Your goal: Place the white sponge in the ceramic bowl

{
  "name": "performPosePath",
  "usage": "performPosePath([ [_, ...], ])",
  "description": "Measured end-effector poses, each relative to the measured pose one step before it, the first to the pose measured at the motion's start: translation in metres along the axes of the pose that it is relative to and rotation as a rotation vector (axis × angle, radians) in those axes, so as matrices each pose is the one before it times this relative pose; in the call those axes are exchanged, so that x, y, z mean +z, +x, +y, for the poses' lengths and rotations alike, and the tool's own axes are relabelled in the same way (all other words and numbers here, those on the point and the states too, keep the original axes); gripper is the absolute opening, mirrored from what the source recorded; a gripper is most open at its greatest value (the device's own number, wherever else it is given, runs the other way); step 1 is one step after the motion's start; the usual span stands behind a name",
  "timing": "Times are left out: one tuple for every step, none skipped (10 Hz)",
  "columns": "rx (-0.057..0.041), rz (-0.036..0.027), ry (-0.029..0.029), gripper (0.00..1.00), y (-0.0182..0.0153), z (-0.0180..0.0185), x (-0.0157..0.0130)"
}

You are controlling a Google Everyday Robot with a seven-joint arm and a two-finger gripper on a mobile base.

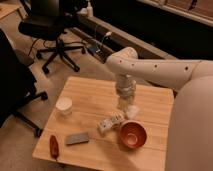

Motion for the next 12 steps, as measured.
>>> performPosePath([
  [-0.02196, 0.00789, -0.00654, 0.00, -0.01109, 0.00845, 0.00340],
  [0.00480, 0.00297, -0.00205, 0.00, -0.00521, 0.00449, 0.00086],
  [0.02299, 0.00388, 0.00245, 0.00, -0.00157, 0.00266, 0.00022],
  [0.02703, -0.00140, 0.00748, 0.00, 0.00005, 0.00221, -0.00349],
  [0.03342, -0.00212, 0.01168, 0.00, 0.00306, 0.00147, -0.00494],
  [0.02785, -0.00047, 0.01036, 0.00, 0.00467, 0.00097, -0.00424],
  [0.03949, 0.00095, 0.02095, 0.00, 0.00761, 0.00245, -0.00722],
  [0.02594, 0.00185, 0.01362, 0.00, 0.00541, 0.00645, -0.00521],
  [0.01905, 0.00100, 0.01056, 0.00, 0.00414, 0.00616, -0.00385],
  [0.02900, 0.00573, 0.01097, 0.00, 0.00773, 0.01169, -0.00318],
  [0.02922, 0.00532, 0.00771, 0.00, 0.00937, 0.01238, -0.00075],
  [0.02335, 0.00095, 0.00334, 0.00, 0.00871, 0.00983, 0.00180],
])
